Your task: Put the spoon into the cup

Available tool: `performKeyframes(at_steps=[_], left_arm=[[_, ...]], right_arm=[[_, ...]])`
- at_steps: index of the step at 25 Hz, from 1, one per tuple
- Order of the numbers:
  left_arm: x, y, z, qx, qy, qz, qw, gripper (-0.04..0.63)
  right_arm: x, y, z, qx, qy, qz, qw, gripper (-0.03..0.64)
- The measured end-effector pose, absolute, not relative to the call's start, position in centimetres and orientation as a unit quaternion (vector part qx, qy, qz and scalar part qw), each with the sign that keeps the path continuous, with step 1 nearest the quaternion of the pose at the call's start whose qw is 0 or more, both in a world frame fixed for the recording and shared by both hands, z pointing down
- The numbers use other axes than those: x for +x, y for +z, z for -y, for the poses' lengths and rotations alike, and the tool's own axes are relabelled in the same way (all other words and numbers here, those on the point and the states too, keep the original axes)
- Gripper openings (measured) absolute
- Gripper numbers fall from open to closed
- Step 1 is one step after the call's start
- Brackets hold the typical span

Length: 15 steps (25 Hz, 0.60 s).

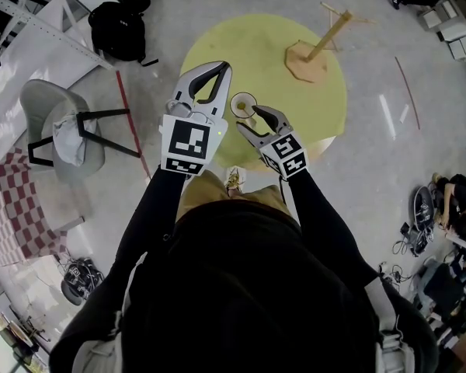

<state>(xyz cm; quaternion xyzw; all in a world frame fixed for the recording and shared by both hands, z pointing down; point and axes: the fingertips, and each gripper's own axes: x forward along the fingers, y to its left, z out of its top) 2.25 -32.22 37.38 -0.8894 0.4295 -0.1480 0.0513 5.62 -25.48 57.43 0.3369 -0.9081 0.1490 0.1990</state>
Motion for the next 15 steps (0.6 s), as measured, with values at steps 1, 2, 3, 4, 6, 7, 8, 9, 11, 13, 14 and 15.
performKeyframes(at_steps=[1,2,3,4,6,7,8,9,11,13,14,15], left_arm=[[2.3,37.4,32.2,-0.889,-0.148,-0.429,0.052,0.015],[2.3,37.4,32.1,-0.889,-0.149,-0.429,0.052,0.015],[2.3,37.4,32.1,-0.889,-0.149,-0.429,0.052,0.015],[2.3,37.4,32.1,-0.889,-0.149,-0.430,0.052,0.015],[2.2,37.3,32.1,-0.889,-0.148,-0.431,0.053,0.015],[2.1,37.2,32.1,-0.889,-0.147,-0.431,0.053,0.015],[2.1,37.2,32.1,-0.889,-0.145,-0.432,0.052,0.015],[2.0,37.1,32.1,-0.889,-0.143,-0.432,0.051,0.015],[1.9,37.0,32.1,-0.889,-0.138,-0.433,0.048,0.015],[1.7,36.7,32.1,-0.889,-0.134,-0.436,0.047,0.015],[1.6,36.5,32.1,-0.888,-0.132,-0.437,0.046,0.015],[1.6,36.4,32.2,-0.888,-0.130,-0.438,0.046,0.015]], right_arm=[[5.7,57.4,25.4,0.337,0.149,0.908,0.199,0.252],[5.7,57.4,25.4,0.338,0.149,0.908,0.198,0.252],[5.7,57.4,25.4,0.338,0.150,0.908,0.196,0.252],[5.7,57.2,25.3,0.338,0.152,0.909,0.192,0.252],[5.6,56.7,25.4,0.338,0.155,0.911,0.178,0.256],[5.6,56.4,25.6,0.339,0.155,0.912,0.171,0.258],[5.6,56.0,25.8,0.342,0.153,0.912,0.166,0.258],[5.6,55.5,26.0,0.345,0.149,0.913,0.160,0.258],[5.6,54.2,26.6,0.352,0.145,0.914,0.140,0.262],[5.8,52.5,27.4,0.361,0.141,0.914,0.115,0.265],[6.0,51.6,27.8,0.366,0.136,0.914,0.106,0.265],[6.1,50.7,28.2,0.372,0.128,0.914,0.099,0.265]])
